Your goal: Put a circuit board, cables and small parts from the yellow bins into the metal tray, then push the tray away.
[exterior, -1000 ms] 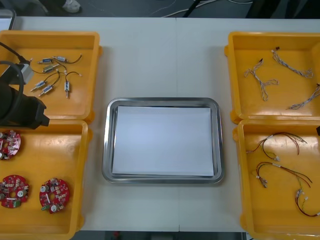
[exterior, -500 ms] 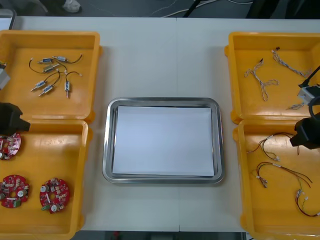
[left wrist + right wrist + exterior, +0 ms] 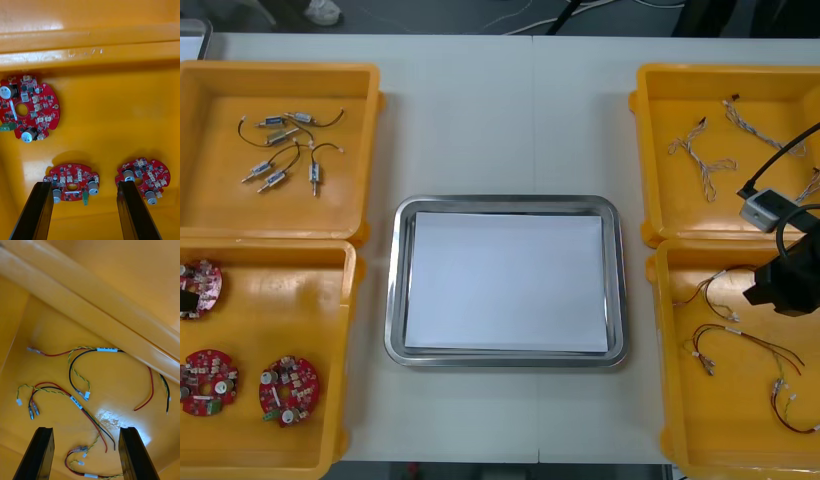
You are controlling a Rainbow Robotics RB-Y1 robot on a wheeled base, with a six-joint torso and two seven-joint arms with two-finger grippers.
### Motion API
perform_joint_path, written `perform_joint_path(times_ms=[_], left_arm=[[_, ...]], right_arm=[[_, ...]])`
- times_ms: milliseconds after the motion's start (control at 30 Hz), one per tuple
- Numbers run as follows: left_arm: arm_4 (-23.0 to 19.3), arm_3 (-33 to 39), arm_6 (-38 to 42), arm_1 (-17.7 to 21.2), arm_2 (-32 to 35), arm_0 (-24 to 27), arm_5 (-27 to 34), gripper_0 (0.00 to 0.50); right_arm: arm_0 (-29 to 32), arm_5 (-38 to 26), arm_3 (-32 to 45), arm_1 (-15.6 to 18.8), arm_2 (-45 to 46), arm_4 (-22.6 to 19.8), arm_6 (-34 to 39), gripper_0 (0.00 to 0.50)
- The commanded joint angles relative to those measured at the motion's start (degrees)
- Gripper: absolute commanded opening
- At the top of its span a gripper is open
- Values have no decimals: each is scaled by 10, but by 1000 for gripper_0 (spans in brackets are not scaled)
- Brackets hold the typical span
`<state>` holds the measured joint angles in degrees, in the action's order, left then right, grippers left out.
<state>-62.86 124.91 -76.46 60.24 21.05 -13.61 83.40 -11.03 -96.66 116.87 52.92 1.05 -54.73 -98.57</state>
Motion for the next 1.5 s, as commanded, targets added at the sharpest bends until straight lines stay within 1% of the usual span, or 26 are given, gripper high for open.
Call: perform_joint_path(times_ms=[33,133,233,300,433,600,700,900,1033,1233,1367,1500], left_arm=[[-14,14,-47,24,25,-62,-46,500],[-17,14,-42,24,25,-86,-68,500],[-18,14,-42,24,25,-106,-79,500],[-19,14,-48,24,25,-128,-95,500],[-22,17,-55,24,28,-153,-107,500],[-27,23,-63,24,29,-181,-126,500],[-28,29,-69,25,30,-193,-132,500],[-24,32,-84,25,28,-208,-143,500],[-18,29,-112,26,16,-218,-163,500],[-13,27,-107,30,4,-227,-162,500],[-9,22,-105,30,4,-230,-151,500],[-5,12,-107,30,4,-237,-151,500]], right_arm=[[37,29,16,1,-3,3,-51,500],[54,46,16,1,-3,9,-72,500],[71,62,16,1,-3,16,-76,500],[81,70,16,0,-4,23,-81,500],[92,82,16,0,-11,35,-90,500],[94,110,16,0,-42,63,-101,500],[98,122,16,0,-52,74,-104,500],[106,126,16,0,-61,75,-109,500],[110,139,8,0,-72,85,-109,500],[109,175,-13,0,-92,89,-111,500],[110,177,-14,-2,-103,104,-109,500],[114,177,-19,-12,-103,118,-110,500]])
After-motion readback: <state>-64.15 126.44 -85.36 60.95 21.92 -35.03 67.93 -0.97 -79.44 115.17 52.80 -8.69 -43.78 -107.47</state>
